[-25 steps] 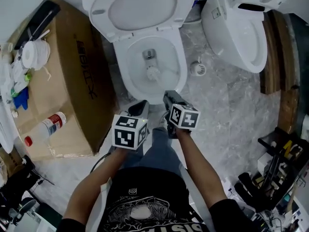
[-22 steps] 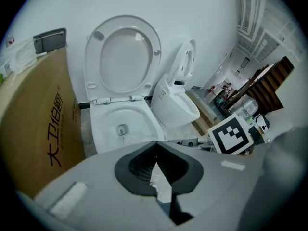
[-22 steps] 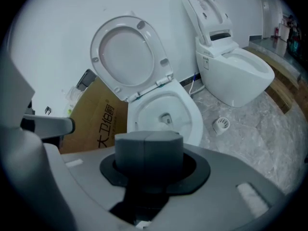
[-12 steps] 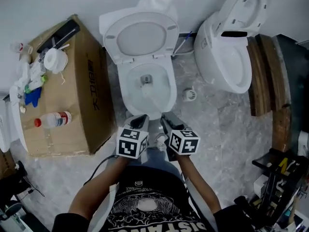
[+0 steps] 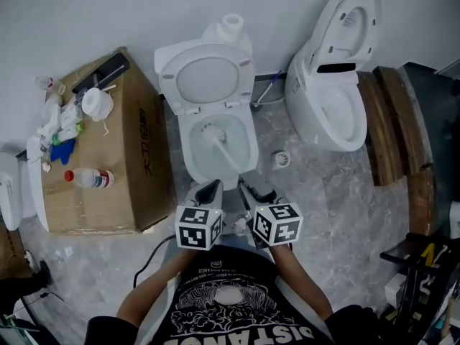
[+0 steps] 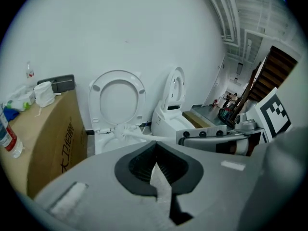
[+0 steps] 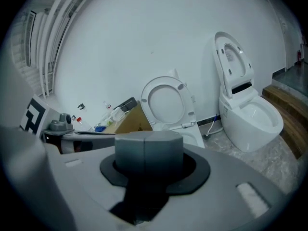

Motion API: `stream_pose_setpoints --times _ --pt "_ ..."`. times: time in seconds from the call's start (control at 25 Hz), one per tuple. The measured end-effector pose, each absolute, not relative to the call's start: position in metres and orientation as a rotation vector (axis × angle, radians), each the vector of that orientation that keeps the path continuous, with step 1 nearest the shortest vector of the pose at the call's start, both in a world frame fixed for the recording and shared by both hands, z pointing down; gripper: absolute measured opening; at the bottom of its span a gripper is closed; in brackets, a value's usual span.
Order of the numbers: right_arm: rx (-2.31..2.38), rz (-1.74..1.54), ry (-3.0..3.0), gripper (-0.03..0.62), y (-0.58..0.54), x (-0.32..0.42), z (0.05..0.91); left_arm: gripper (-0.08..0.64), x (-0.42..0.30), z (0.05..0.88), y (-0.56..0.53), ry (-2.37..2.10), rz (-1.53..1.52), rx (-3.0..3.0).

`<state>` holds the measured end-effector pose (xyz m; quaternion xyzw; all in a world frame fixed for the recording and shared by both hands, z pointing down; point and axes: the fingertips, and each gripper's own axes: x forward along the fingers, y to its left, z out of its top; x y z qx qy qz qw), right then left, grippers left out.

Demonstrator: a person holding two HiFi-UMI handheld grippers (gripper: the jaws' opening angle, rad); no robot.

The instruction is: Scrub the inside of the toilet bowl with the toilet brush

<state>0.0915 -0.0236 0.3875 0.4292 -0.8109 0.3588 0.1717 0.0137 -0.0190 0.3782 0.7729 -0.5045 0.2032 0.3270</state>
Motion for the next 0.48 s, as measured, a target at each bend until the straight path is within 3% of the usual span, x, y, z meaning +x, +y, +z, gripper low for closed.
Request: stream_pose_setpoints --times 0.48 --pt "1.25 1.098 -2.348 0.15 -0.022 0.104 0.378 -0.005 0.032 0.361 -0.014 -1.356 0.531 2.086"
